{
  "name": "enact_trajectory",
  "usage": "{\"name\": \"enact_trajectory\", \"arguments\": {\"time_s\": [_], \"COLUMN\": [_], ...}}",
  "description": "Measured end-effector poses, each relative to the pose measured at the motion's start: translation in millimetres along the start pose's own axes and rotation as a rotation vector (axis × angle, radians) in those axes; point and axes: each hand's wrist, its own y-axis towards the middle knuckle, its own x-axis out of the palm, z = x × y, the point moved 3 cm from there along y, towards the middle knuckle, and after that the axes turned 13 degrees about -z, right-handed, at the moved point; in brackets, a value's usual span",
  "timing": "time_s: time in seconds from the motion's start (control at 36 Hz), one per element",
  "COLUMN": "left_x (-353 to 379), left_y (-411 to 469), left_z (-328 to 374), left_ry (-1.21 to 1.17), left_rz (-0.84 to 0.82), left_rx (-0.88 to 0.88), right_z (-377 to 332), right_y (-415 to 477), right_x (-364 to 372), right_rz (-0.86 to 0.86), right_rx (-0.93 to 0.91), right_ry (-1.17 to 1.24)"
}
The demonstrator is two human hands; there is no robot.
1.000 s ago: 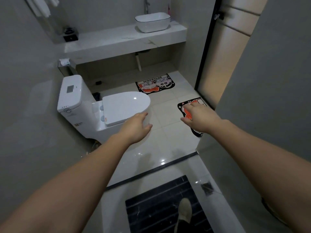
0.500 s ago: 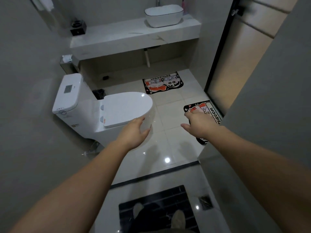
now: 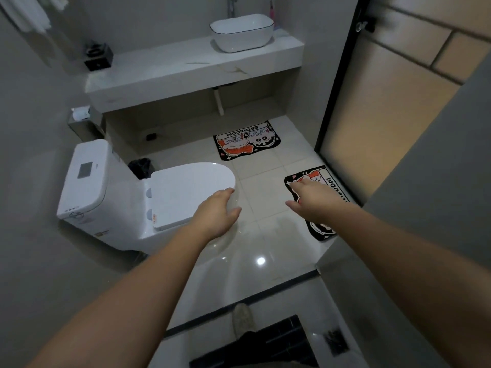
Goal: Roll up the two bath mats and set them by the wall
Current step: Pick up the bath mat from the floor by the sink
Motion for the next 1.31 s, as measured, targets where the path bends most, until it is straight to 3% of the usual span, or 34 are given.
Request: {"name": "enact_trajectory", "arguments": {"time_s": [0.72,1.31], "left_x": [-90.9,-140.5], "left_y": [148.9,329.6], "left_z": [-66.7,-8.0], "left_ry": [0.034,-0.004], "left_rz": [-0.031,-0.01], "left_rx": [0.025,-0.069], "right_z": [-12.2,104.6], "right_y": [148.9,328.7], "right_x": [-84.9,-167.9], "right_rz": [0.066,-0.031], "right_rx": [0.085,-0.016], "right_ry": [-0.026,-0.047]}}
